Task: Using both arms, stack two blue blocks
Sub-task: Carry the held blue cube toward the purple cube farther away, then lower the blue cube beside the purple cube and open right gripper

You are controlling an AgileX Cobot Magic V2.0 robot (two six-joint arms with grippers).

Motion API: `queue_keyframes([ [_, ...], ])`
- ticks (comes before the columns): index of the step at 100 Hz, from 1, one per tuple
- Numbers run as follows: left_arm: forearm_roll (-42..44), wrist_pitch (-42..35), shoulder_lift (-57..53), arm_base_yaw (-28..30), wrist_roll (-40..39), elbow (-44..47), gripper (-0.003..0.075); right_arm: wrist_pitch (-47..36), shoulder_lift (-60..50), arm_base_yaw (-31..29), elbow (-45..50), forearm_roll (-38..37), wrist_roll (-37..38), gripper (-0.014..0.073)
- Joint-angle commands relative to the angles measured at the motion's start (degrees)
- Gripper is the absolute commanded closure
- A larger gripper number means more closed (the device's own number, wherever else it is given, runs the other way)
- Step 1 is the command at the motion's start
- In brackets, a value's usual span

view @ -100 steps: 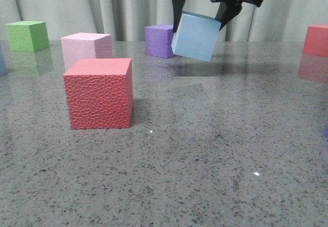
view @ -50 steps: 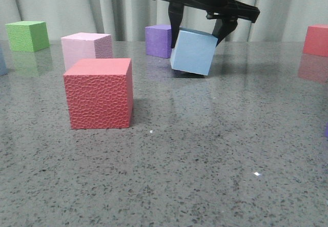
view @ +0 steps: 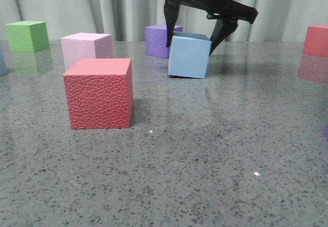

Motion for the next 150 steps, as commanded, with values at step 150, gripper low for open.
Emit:
queue_keyframes([
  [150, -0.6, -3.4, 0.4, 0.1, -0.5, -2.0, 0.0102, 5.8, -17.6, -3.9, -11.8, -7.6, -19.0, -0.0016],
])
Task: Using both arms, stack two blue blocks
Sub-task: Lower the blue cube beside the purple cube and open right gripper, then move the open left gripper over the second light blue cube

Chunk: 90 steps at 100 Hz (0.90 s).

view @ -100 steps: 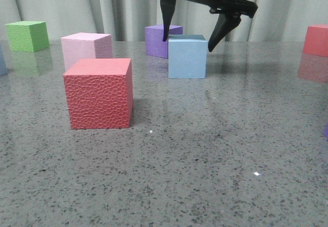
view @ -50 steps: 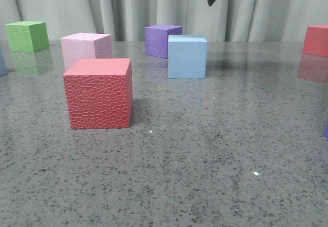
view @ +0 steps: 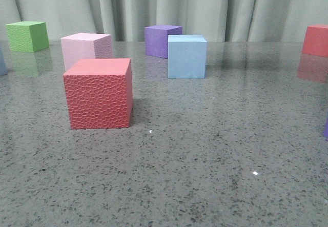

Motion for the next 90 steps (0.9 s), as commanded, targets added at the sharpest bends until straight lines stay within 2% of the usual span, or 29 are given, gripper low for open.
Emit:
queue_keyframes([
  [1, -0.6, -3.4, 0.4, 0.1, -0.5, -2.0, 0.0102, -1.1, -4.9, -1.7, -1.3, -1.0, -2.7, -0.0016],
  [17, -0.6, -3.4, 0.4, 0.1, -0.5, -2.0, 0.0102, 0.5, -7.8, -5.1, -0.7, 0.5, -6.3, -0.0016],
  [31, -0.6, -3.4, 0.4, 0.1, -0.5, -2.0, 0.0102, 0.1, -11.8, -8.5, 4.1, 1.1, -8.0, -0.0016],
  [90, -0.6, -3.4, 0.4, 0.1, -0.5, -2.0, 0.0102, -12.4, -40.0, -19.5, 46.3, 1.1, -11.3, -0.0016],
])
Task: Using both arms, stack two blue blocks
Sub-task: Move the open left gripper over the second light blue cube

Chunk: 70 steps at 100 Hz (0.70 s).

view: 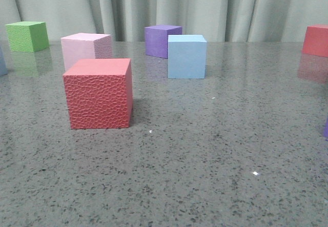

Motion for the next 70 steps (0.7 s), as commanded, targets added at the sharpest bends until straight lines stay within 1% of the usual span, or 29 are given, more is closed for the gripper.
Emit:
queue_keyframes([
  [1, -0.6, -3.4, 0.4, 0.1, -0.5, -2.0, 0.0102, -4.9, -5.1, -0.9, 3.6, -0.2, -1.1, -0.0016],
  [19, -0.6, -3.4, 0.4, 0.1, -0.5, -2.0, 0.0102, -6.3, -12.3, -0.9, 11.4, 1.0, -1.0, -0.0016],
  [35, -0.6, -3.4, 0.4, 0.1, -0.5, -2.0, 0.0102, -5.7, -18.2, -0.9, 15.4, 1.0, -1.0, -0.0016],
  [51, -0.6, -3.5, 0.4, 0.1, -0.5, -2.0, 0.0102, -5.3, -22.1, -0.9, 17.3, 1.0, -1.0, -0.0016],
  [70, -0.6, -3.8, 0.4, 0.1, -0.5, -2.0, 0.0102, -5.2, -23.2, -0.9, 17.5, 1.0, -1.0, -0.0016],
])
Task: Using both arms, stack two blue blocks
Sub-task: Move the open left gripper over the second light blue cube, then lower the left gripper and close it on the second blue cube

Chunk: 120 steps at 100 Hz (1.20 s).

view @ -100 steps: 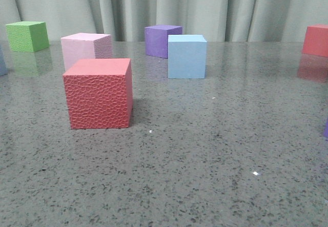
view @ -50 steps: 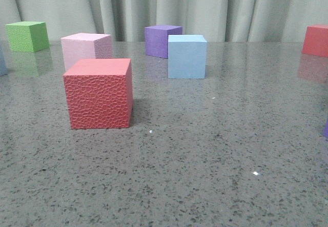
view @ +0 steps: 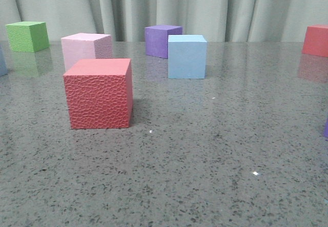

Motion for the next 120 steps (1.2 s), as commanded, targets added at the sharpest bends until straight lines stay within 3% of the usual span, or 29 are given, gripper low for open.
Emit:
queue_keyframes([
  [1, -0.6, -3.8, 0.4, 0.1, -0.5, -2.0, 0.0102, -3.1, -0.4, -0.3, -1.3, 0.0, -0.6, -0.0016],
  [25, 0.4, -5.7, 2.1, 0.1, 1.3, -4.2, 0.0102, -2.9, -0.4, -0.3, -1.3, 0.0, -0.6, -0.0016],
  [36, 0.6, -5.9, 5.3, 0.1, 6.7, -8.4, 0.0102, -2.9, -0.4, -0.3, -1.3, 0.0, -0.6, -0.0016],
  [120, 7.5, 3.9, 46.8, 0.1, 20.5, -40.8, 0.0102, -2.9, -0.4, -0.1, -1.3, 0.3, -0.6, -0.0016],
])
